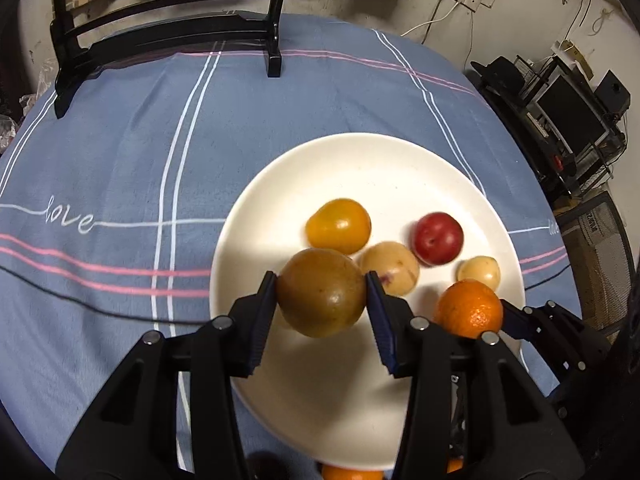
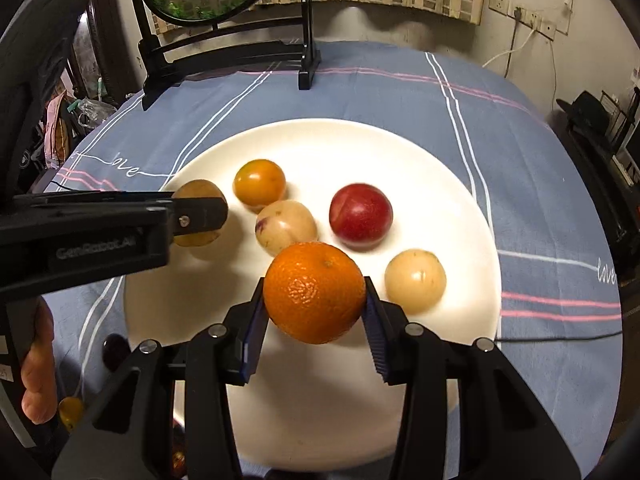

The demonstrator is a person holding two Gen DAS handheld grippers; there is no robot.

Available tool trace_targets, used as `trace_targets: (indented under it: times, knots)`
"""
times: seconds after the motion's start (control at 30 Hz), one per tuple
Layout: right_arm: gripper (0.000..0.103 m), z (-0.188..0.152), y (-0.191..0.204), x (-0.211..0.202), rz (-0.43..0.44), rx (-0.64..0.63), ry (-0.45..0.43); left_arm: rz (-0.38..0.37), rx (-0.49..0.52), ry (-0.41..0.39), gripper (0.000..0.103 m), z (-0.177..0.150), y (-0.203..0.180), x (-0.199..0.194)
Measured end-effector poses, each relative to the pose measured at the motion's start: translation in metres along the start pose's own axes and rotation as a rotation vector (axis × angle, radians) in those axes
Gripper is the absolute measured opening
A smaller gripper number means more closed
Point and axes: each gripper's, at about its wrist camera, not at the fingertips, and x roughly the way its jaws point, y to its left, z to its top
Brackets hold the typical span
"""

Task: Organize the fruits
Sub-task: 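Place the brown fruit and the orange on the white plate, open both tools, then withdraw both tools back toward the remaining fruit cluster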

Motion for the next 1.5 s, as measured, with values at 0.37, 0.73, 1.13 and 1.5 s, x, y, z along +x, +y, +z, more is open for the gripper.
trace_targets:
  times: [0.37, 0.73, 1.13, 1.5]
  knots:
    - [0.077, -0.013, 0.012, -0.049, -0.085, -0.051, -0.065, 0.011, 0.054, -0.195, 0.091, -0.029, -0.010, -0.088]
    - [0.102, -0.105, 0.037, -0.132, -0.089, 0.066, -0.134, 0.007, 0.108, -0.271, 0.099, -0.163, -0.015, -0.153]
    - [0.102, -0.135, 0.046, -0.151, -0.098, 0.093, -0.128, 0.019, 0.055, -0.306, 0.099, -0.205, -0.003, -0.183]
    - [0.102, -0.142, 0.049, -0.160, -0.094, 0.089, -0.138, 0.029, 0.064, -0.320, 0.099, -0.213, -0.005, -0.191]
